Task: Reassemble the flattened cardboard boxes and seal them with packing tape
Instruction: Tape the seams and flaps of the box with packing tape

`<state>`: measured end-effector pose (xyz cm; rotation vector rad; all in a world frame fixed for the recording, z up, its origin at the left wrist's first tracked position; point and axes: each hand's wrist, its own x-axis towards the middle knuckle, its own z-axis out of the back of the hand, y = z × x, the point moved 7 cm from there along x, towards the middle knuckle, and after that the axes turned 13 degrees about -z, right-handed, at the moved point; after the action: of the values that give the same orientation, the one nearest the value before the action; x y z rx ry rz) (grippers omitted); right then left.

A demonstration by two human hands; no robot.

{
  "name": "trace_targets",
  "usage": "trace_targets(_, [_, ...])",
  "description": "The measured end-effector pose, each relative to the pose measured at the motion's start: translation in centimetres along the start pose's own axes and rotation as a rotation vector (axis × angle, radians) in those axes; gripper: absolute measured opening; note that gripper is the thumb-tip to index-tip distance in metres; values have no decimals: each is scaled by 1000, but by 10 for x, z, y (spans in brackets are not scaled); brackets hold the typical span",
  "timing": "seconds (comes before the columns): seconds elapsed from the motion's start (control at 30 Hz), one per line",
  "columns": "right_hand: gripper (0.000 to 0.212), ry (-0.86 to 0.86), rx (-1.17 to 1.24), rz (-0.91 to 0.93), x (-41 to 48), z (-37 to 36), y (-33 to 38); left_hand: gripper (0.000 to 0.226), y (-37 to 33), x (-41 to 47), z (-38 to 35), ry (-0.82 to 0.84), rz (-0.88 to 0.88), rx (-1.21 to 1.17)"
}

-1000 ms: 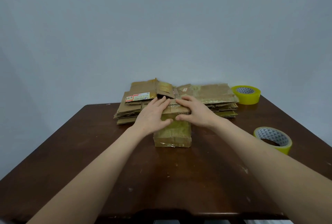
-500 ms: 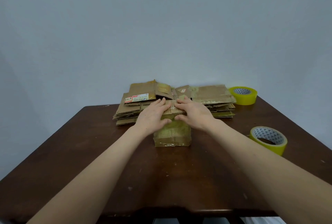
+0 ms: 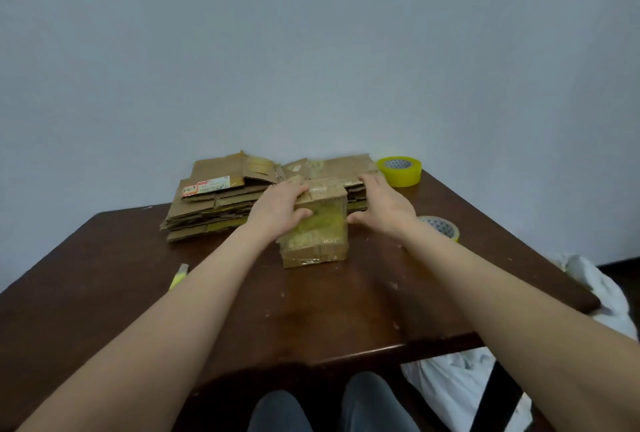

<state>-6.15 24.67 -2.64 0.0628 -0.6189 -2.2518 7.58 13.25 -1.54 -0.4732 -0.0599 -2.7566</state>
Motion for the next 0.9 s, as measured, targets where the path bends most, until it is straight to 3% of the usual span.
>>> trace_targets(0.17, [66, 50, -286, -378, -11, 1, -79, 61, 10, -2, -3, 46, 83, 6])
trace_targets(0.33, [31, 18, -424, -323, -16, -11, -92, 62, 12, -4, -3, 25, 83, -81])
trace_targets(0.4, [25, -32, -354, -294, -16, -9, -83, 62, 11, -6, -1, 20, 77, -86])
trace_targets(0.5, [33, -74, -87, -253, -10, 5, -52, 61, 15, -9, 4, 36, 41, -52])
trace_targets(0.63, [33, -174, 432, 8, 8, 51, 22, 63, 39, -20, 20, 37, 28, -19])
trace_targets(0.7, [30, -140, 606, 122, 12, 70, 63, 65, 52, -28, 21, 63, 49, -53])
trace_targets(0.8, [29, 4, 657, 236, 15, 68, 117, 69, 69, -42, 16, 37, 127, -170])
trace_targets(0.9, [31, 97, 527, 279, 23, 45, 148, 74, 77, -52, 11, 10, 145, -279])
